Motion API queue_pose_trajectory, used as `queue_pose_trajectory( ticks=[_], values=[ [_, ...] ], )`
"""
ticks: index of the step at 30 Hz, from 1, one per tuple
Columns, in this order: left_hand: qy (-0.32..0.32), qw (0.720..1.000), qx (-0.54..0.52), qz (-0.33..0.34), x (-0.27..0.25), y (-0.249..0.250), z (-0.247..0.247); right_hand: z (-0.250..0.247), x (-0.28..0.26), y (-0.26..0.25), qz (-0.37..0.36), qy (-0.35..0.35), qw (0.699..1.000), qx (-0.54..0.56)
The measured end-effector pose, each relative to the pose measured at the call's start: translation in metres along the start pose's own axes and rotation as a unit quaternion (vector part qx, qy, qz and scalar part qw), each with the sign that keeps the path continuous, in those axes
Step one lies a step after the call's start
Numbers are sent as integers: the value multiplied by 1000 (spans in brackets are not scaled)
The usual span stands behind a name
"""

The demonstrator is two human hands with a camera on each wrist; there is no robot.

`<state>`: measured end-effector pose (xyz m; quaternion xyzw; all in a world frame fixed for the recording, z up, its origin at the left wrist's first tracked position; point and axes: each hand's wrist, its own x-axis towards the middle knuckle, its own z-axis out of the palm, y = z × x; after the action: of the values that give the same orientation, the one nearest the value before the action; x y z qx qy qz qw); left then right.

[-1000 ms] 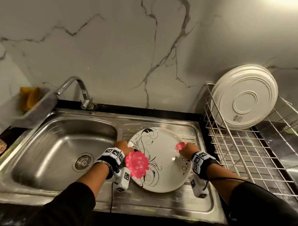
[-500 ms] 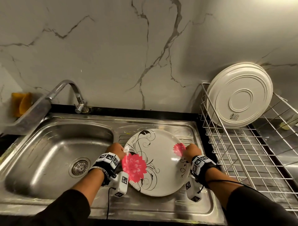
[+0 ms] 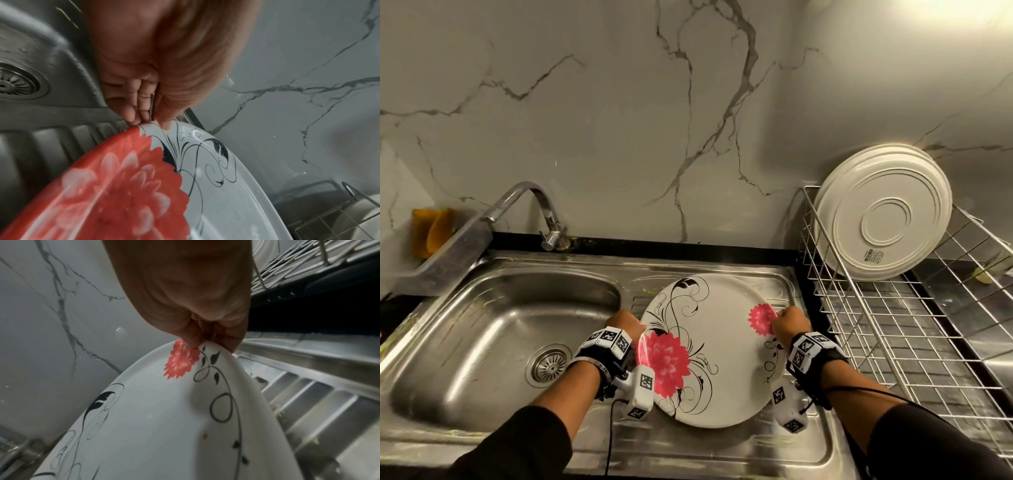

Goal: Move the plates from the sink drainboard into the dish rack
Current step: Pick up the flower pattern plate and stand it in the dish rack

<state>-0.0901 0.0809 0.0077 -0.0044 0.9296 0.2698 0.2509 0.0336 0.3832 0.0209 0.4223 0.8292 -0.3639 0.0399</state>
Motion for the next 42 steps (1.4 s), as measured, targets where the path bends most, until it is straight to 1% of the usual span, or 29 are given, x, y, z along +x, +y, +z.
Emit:
queue_pose_trajectory(
  ticks=[4, 7, 9, 13, 15, 17, 19, 21, 22, 24, 26, 29, 31, 33, 35, 37, 39, 41, 42],
  values=[
    [24, 999, -22, 24, -9, 8, -18, -8, -2, -13, -24, 19, 999, 36],
    [72, 993, -70, 53, -14, 21, -42, -19, -10, -36, -71, 55, 994, 64],
    [124, 982, -121, 75, -16, 29, -61, -27, -16, -51, -104, 88, 987, 88],
    [228, 955, -129, 142, -25, 41, -95, -39, -26, -74, -140, 152, 965, 163],
    [248, 938, -156, 183, -31, 48, -108, -45, -31, -83, -148, 184, 949, 210],
    [251, 932, -156, 210, -33, 53, -115, -49, -33, -87, -151, 199, 945, 211],
    [239, 930, -164, 225, -31, 50, -114, -50, -36, -85, -139, 197, 950, 196],
    [241, 925, -175, 235, -31, 50, -115, -53, -30, -87, -143, 189, 950, 205],
    [241, 927, -174, 229, -30, 49, -116, -54, -28, -86, -145, 181, 949, 212],
    [233, 932, -182, 208, -29, 46, -116, -51, -29, -85, -153, 152, 958, 189],
    [222, 936, -158, 224, -26, 46, -118, -56, -34, -90, -171, 117, 963, 173],
    [182, 939, -150, 251, -22, 46, -129, -64, -33, -96, -179, 62, 968, 162],
    [124, 943, -193, 240, -26, 44, -136, -65, -24, -95, -167, 40, 976, 131],
    [57, 943, -246, 219, -31, 42, -144, -69, -19, -98, -133, -6, 976, 172],
    [-2, 934, -286, 215, -34, 39, -147, -76, -24, -103, -106, -62, 969, 214],
    [-46, 931, -282, 227, -36, 35, -145, -84, -30, -106, -68, -111, 966, 224],
    [-54, 937, -235, 254, -32, 30, -142, -93, -34, -104, -35, -124, 967, 220],
    [-31, 938, -207, 275, -29, 27, -139, -98, -36, -102, -12, -143, 960, 241],
    [-12, 937, -207, 281, -28, 27, -138, -99, -38, -101, 1, -152, 952, 267]
  ],
)
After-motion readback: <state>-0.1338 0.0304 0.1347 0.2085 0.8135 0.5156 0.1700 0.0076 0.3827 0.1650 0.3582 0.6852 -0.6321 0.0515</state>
